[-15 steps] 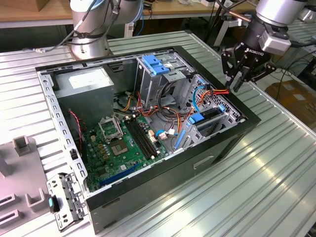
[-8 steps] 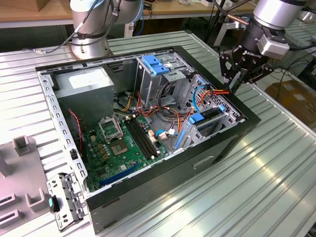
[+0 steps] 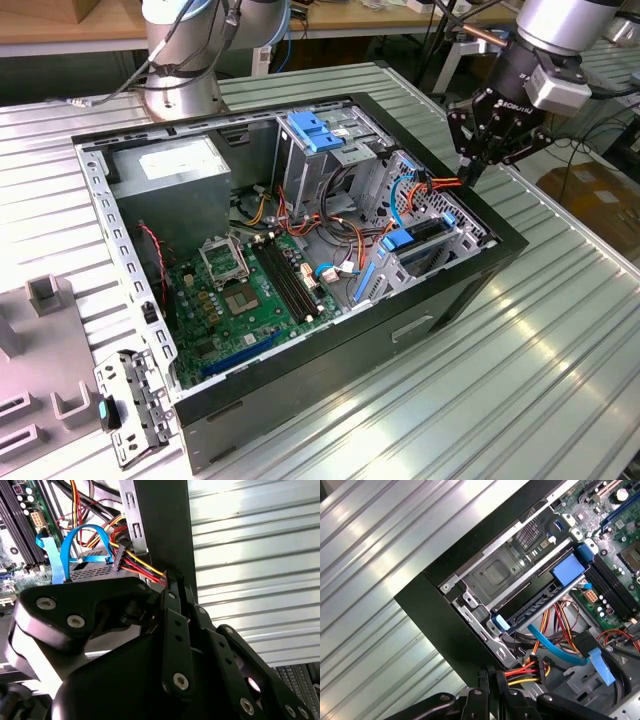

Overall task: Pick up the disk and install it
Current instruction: 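Insert the first disk wire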

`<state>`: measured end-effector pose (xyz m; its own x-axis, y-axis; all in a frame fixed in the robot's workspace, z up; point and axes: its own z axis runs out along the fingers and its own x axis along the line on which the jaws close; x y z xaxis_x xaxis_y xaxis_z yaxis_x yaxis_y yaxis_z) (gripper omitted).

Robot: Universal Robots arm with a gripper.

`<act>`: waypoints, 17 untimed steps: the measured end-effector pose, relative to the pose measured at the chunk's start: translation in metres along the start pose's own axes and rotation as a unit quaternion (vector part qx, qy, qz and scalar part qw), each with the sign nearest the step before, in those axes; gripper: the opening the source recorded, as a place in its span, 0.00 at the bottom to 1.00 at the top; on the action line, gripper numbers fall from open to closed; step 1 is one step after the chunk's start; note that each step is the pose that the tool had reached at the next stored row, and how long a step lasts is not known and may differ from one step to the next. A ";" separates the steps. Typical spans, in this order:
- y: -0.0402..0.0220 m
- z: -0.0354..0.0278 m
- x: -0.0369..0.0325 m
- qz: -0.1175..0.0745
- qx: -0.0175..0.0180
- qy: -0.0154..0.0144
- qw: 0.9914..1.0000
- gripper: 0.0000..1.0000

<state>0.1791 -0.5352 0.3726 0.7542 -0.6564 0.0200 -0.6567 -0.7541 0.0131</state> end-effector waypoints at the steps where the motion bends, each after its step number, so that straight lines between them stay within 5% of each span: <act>1: 0.0000 -0.0001 0.0000 0.000 0.000 0.000 1.000 0.17; 17: 0.0057 -0.0001 -0.0065 0.024 -0.001 0.000 1.000 0.17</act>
<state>0.1705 -0.5352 0.3727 0.7222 -0.6913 0.0207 -0.6916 -0.7221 0.0139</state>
